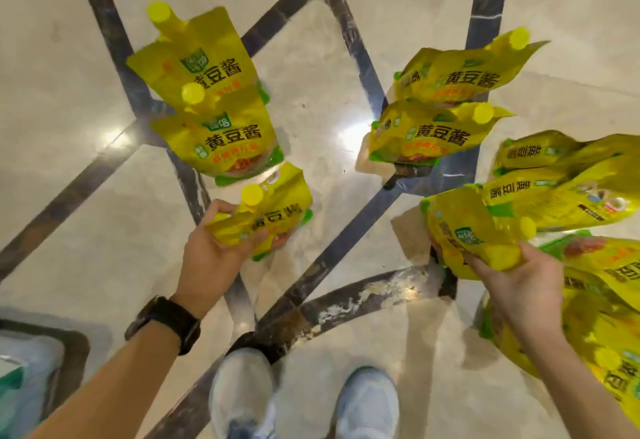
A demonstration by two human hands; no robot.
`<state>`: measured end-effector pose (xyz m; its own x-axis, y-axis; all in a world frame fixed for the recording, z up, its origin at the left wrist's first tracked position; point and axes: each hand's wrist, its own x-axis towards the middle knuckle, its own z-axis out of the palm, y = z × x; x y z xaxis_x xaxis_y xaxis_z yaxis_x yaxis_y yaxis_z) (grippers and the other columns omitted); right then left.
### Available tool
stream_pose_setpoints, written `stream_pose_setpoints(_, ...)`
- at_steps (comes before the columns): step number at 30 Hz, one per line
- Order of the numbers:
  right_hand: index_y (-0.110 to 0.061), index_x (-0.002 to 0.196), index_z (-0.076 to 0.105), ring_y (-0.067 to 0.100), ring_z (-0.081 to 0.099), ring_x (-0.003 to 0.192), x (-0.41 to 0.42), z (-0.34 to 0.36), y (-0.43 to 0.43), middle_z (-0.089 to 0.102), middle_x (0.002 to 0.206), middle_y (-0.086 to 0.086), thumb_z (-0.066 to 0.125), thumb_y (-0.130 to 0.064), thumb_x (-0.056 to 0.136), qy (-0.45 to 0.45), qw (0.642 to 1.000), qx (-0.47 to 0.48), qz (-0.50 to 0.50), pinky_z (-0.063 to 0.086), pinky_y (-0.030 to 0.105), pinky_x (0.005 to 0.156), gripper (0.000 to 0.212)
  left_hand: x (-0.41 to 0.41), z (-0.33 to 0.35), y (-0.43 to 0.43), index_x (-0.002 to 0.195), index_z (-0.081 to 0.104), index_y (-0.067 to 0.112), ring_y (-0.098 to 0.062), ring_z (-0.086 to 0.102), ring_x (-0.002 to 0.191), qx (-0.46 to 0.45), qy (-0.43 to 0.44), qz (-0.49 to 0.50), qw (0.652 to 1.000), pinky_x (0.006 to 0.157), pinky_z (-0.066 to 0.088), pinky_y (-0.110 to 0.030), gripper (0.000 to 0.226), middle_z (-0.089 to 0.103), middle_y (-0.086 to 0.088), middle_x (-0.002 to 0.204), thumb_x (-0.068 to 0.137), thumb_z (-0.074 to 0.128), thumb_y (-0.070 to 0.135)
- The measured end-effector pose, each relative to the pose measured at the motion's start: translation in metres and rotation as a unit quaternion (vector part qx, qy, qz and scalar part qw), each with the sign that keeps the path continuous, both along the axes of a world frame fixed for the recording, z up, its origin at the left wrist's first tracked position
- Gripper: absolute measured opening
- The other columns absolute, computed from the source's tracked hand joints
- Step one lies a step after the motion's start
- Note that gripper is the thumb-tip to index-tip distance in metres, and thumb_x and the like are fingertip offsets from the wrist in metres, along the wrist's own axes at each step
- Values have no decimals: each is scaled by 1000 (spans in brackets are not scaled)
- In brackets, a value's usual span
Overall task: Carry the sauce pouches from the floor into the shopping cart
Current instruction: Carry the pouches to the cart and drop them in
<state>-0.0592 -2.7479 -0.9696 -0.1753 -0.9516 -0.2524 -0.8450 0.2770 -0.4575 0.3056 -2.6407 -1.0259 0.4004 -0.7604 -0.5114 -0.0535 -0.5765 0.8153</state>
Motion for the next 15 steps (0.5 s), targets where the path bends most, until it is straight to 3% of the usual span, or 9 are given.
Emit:
stream_pose_setpoints(2, -9, 108, 68, 24, 61, 79, 5, 12, -10, 63, 87, 1, 88, -16, 67, -24, 999, 17, 31, 53, 38, 75, 46, -12, 3, -1, 112, 61, 12, -10, 70, 102, 44, 19, -79, 996, 94, 54, -49, 49, 74, 8, 104, 74, 86, 31)
stream_pose_setpoints(4, -18, 125, 58, 18, 58, 88, 15, 6, -3, 60, 104, -4, 90, -21, 65, -76, 996, 14, -35, 52, 33, 79, 68, -29, 2, -2, 112, 61, 24, -6, 70, 98, 68, 21, -129, 989, 90, 57, -43, 51, 73, 15, 104, 70, 86, 40)
stream_pose_setpoints(6, -23, 120, 59, 16, 66, 85, 34, -8, 16, 66, 103, -1, 89, -18, 65, -205, 967, -15, -153, 58, 33, 78, 63, -44, -5, 1, 111, 56, 38, 1, 69, 95, 71, -10, -135, 988, 82, 57, -30, 52, 70, 28, 104, 68, 83, 50)
stream_pose_setpoints(9, -30, 90, 61, -18, 64, 74, 64, -34, 40, 67, 89, -18, 84, 2, 67, -291, 926, -31, -238, 48, 2, 68, 46, -59, -12, 7, 120, 53, 39, 8, 66, 100, 45, 12, -67, 997, 77, 51, -11, 56, 69, 33, 107, 73, 81, 43)
stream_pose_setpoints(12, -33, 84, 63, -22, 61, 74, 71, -45, 52, 66, 81, -32, 85, 3, 68, -317, 919, -31, -233, 44, -3, 66, 44, -65, -20, 7, 134, 49, 23, 3, 67, 106, 24, 48, -56, 997, 82, 51, -9, 78, 71, 23, 116, 67, 89, 20)
stream_pose_setpoints(15, -22, 93, 63, -26, 58, 72, 50, -36, 42, 66, 89, -18, 84, -1, 69, -276, 948, -31, -155, 41, -5, 67, 39, -59, -26, 1, 135, 49, 22, 1, 68, 104, 20, 61, -49, 997, 83, 56, -17, 84, 72, 21, 114, 62, 89, 14)
